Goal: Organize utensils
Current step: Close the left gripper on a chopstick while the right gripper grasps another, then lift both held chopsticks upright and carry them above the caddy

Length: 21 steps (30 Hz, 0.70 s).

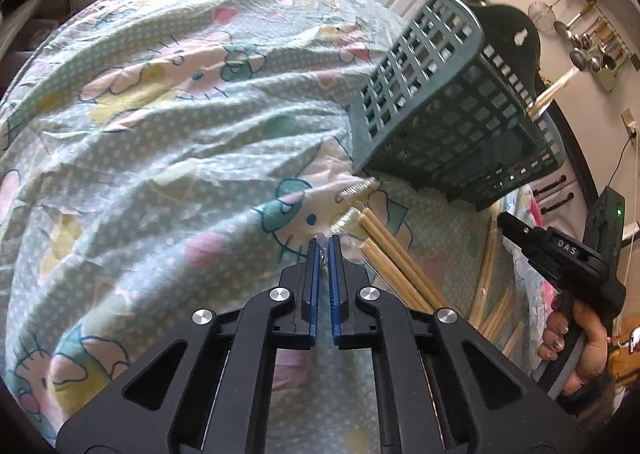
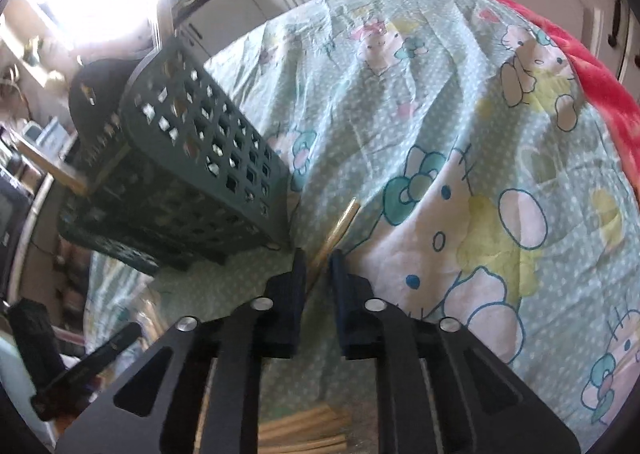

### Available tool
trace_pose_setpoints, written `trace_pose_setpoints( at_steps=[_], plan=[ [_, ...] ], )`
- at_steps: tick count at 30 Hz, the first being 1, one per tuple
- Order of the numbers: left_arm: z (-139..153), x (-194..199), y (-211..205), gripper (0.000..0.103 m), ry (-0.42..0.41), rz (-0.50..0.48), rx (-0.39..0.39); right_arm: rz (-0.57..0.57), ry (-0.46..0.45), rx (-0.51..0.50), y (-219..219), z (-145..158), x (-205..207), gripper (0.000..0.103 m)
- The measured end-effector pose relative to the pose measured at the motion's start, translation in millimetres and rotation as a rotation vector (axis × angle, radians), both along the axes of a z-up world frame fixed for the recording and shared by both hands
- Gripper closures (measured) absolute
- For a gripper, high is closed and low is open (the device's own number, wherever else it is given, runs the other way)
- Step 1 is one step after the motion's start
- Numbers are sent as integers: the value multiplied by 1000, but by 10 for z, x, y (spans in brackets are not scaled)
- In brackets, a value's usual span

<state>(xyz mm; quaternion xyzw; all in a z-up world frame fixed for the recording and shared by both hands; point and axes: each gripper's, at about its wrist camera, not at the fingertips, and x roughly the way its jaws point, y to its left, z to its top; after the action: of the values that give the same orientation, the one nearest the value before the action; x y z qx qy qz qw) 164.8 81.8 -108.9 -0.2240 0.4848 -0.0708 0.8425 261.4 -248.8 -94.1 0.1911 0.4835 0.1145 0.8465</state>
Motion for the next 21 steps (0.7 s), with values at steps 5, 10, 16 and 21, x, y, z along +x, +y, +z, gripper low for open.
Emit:
trace_pose_setpoints(
  at_steps=[5,10,16,21],
  plan=[
    [71,-5,122,102,-18,38,7,-2,7,-15,-11,45,20,102],
    [167,-45,200,102,-42,61,13,0,-2,-5,35,74,-13,101],
    [351,-104,273,102,-92,85,24,19,0,-68,131,77,68,87],
    [558,-174,293,102,-143,92,25,16,47,-108,162,-37,144,78]
  ],
)
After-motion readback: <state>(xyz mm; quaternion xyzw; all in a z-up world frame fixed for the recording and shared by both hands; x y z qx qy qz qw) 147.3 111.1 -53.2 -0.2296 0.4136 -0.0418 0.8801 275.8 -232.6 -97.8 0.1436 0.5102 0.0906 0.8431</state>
